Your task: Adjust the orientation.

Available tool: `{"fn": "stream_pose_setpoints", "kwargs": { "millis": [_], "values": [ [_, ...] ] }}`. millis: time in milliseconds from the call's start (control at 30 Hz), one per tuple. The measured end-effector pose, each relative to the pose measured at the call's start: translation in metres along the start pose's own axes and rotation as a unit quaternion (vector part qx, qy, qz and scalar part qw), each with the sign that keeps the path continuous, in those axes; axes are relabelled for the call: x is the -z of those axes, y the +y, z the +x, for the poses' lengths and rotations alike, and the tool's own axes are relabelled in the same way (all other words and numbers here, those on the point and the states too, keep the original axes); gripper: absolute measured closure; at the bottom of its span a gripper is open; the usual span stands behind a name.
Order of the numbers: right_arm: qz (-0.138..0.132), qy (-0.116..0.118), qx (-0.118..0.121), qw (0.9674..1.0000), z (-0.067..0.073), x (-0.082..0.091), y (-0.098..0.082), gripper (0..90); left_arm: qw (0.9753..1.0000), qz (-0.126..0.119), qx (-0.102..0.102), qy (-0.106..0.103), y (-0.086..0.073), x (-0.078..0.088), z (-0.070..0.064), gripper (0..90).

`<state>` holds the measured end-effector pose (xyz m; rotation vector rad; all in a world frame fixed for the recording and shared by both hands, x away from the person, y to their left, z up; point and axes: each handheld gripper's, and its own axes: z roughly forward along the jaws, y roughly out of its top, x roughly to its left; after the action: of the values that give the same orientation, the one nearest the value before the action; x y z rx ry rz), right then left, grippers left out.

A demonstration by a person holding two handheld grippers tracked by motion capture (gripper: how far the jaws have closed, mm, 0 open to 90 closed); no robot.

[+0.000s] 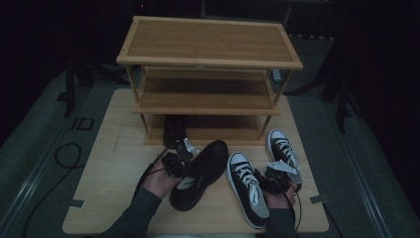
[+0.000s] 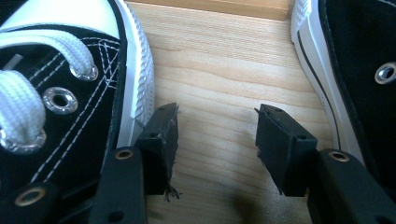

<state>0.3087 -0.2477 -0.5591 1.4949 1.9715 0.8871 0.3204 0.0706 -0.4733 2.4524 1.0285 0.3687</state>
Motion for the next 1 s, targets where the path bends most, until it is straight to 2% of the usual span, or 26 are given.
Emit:
{"fn": "stream_pose_setpoints", "kwargs": {
  "millis": [133,167,200,233,267,300,400,433,567,700,733,767,867,1000],
  "values": [
    [0.0,0.0,-0.001,1.0,0.0,0.0,0.0,48.6,0.9999,0.0,0.01,-0.007,0.002,-0.007,0.003,81.5],
    [0.0,0.0,-0.001,1.0,0.0,0.0,0.0,48.6,0.9998,-0.004,0.017,-0.013,0.002,-0.008,0.005,81.5],
    [0.0,0.0,0.0,1.0,0.0,0.0,0.0,48.5,0.999,-0.012,0.035,-0.026,0.001,-0.008,0.009,86.5],
    [0.0,0.0,0.0,1.0,0.0,0.0,0.0,48.5,0.999,-0.012,0.035,-0.026,0.001,-0.008,0.009,87.1],
    [0.0,0.0,0.001,1.0,0.0,0.0,0.0,48.5,0.997,-0.023,0.062,-0.041,-0.001,-0.007,0.013,87.5],
    [0.0,0.0,0.001,1.0,0.0,0.0,0.0,48.6,0.997,-0.023,0.062,-0.041,-0.001,-0.007,0.013,87.7],
    [0.0,0.0,0.002,1.0,0.0,0.0,0.0,48.5,0.9946,-0.039,0.084,-0.048,-0.001,-0.006,0.017,87.8],
    [0.0,0.0,0.002,1.0,0.0,0.0,0.0,48.5,0.9946,-0.039,0.084,-0.048,-0.001,-0.006,0.017,87.8],
    [0.0,0.0,0.003,1.0,0.0,0.0,0.0,48.5,0.9933,-0.051,0.094,-0.045,0.006,-0.002,0.021,87.9],
    [0.0,0.0,0.002,1.0,0.0,0.0,0.0,48.5,0.9921,-0.063,0.106,-0.026,0.015,-0.004,0.028,87.9],
    [0.0,0.0,0.002,1.0,0.0,0.0,0.0,48.5,0.991,-0.068,0.114,-0.018,0.019,-0.007,0.03,87.9],
    [0.0,0.0,0.002,1.0,0.0,0.0,0.0,48.5,0.991,-0.068,0.114,-0.018,0.019,-0.007,0.03,87.9],
    [0.0,0.0,0.002,1.0,0.0,0.0,0.0,48.5,0.9893,-0.074,0.126,-0.001,0.029,-0.017,0.034,87.9],
    [0.0,0.0,0.002,1.0,0.0,0.0,0.0,48.5,0.9861,-0.081,0.145,0.005,0.039,-0.028,0.041,87.9]
  ]
}}
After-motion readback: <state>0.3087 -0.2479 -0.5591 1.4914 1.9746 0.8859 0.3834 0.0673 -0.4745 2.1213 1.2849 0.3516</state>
